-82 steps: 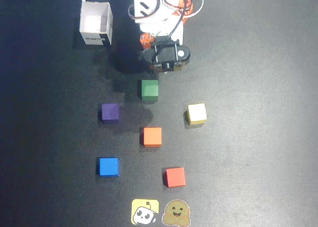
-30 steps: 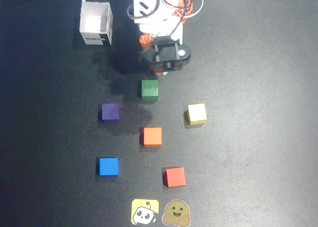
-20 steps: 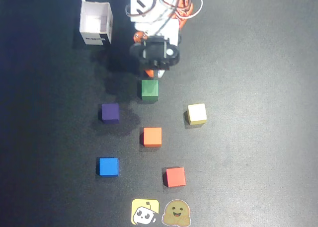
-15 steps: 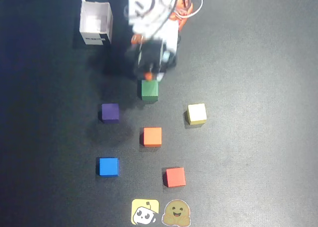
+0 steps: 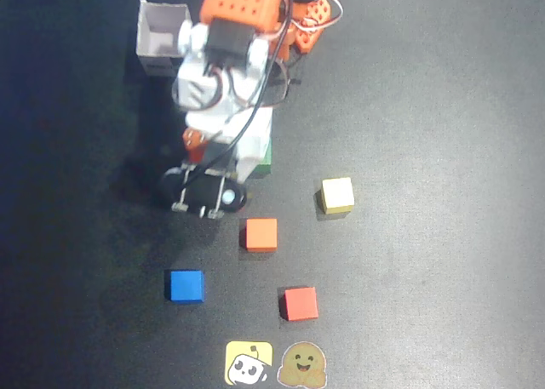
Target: Put the blue cube on top of the yellow cube.
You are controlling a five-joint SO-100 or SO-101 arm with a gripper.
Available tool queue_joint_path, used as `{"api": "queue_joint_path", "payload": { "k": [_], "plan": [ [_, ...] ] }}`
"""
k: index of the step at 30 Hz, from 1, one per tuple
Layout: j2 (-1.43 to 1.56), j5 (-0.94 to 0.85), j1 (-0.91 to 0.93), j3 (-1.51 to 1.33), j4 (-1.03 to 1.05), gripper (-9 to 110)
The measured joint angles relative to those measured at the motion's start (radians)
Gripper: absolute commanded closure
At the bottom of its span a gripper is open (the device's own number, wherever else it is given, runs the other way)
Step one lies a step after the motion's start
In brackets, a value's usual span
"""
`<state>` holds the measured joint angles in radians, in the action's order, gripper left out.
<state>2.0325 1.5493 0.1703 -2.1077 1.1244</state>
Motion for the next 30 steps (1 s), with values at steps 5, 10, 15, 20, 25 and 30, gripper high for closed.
{"api": "queue_joint_path", "payload": {
  "k": [5, 10, 15, 20, 25, 30],
  "plan": [
    [-0.098, 0.015, 0.02, 0.055, -0.054, 84],
    [-0.241, 0.006, 0.031, 0.156, -0.077, 84],
    [-0.365, -0.025, 0.049, 0.255, -0.081, 84],
    [-0.426, -0.012, 0.041, 0.29, -0.118, 84],
    [-0.468, 0.0, 0.06, 0.311, -0.135, 84],
    [-0.531, 0.0, 0.057, 0.374, -0.138, 84]
  ]
}}
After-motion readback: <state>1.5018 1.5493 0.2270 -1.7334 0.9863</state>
